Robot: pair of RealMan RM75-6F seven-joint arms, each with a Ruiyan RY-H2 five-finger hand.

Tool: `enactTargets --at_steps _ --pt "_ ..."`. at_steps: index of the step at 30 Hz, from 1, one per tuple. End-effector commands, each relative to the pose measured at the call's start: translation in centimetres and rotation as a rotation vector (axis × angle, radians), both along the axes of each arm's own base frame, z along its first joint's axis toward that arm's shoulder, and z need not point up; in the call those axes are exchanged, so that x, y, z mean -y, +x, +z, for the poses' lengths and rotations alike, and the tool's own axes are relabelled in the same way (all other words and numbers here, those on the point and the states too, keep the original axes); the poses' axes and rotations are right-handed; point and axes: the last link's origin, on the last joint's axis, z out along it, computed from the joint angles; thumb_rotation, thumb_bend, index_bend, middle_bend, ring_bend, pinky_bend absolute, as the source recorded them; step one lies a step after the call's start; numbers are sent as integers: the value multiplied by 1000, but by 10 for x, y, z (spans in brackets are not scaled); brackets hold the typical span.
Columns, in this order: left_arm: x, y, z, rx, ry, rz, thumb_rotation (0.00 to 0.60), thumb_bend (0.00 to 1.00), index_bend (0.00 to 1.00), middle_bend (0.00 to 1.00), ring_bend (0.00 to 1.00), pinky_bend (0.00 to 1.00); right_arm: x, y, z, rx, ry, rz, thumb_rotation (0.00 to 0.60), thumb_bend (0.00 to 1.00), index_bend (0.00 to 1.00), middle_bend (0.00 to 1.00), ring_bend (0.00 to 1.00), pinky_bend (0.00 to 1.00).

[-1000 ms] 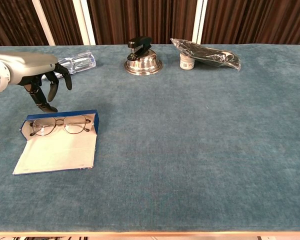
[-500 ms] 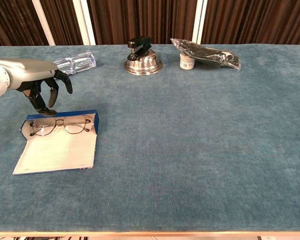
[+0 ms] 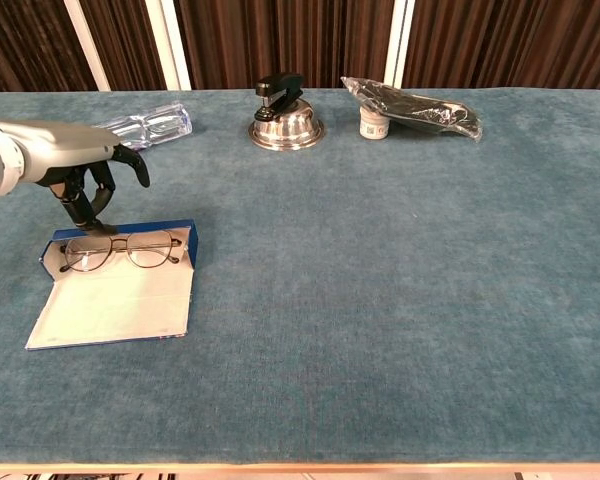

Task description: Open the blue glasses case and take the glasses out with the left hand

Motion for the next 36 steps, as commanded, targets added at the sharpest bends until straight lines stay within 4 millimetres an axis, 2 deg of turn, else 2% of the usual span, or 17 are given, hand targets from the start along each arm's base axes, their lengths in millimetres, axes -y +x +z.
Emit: enactTargets --at_steps 1,7,14,19,25,36 --pt "0 0 -1 -2 -3 1 600 256 211 690 988 1000 0 0 0 0 0 0 600 161 0 0 0 214" --pt "2 -2 -6 2 -13 11 600 257 223 716 988 1000 0 0 0 -1 0 0 600 170 0 0 0 214" --pt "0 -5 -11 19 -12 41 600 367 241 748 988 1000 0 0 0 -1 -1 2 600 173 0 0 0 214" --pt "1 -8 -13 28 -19 63 600 406 254 757 987 1000 0 0 0 -1 -1 3 600 174 0 0 0 214" --pt "2 -7 -13 42 -26 77 600 409 266 760 987 1000 0 0 0 -2 -1 4 600 175 0 0 0 214" --pt "2 -5 -12 45 -20 68 600 408 410 799 988 1000 0 0 0 -3 -2 5 600 177 0 0 0 214"
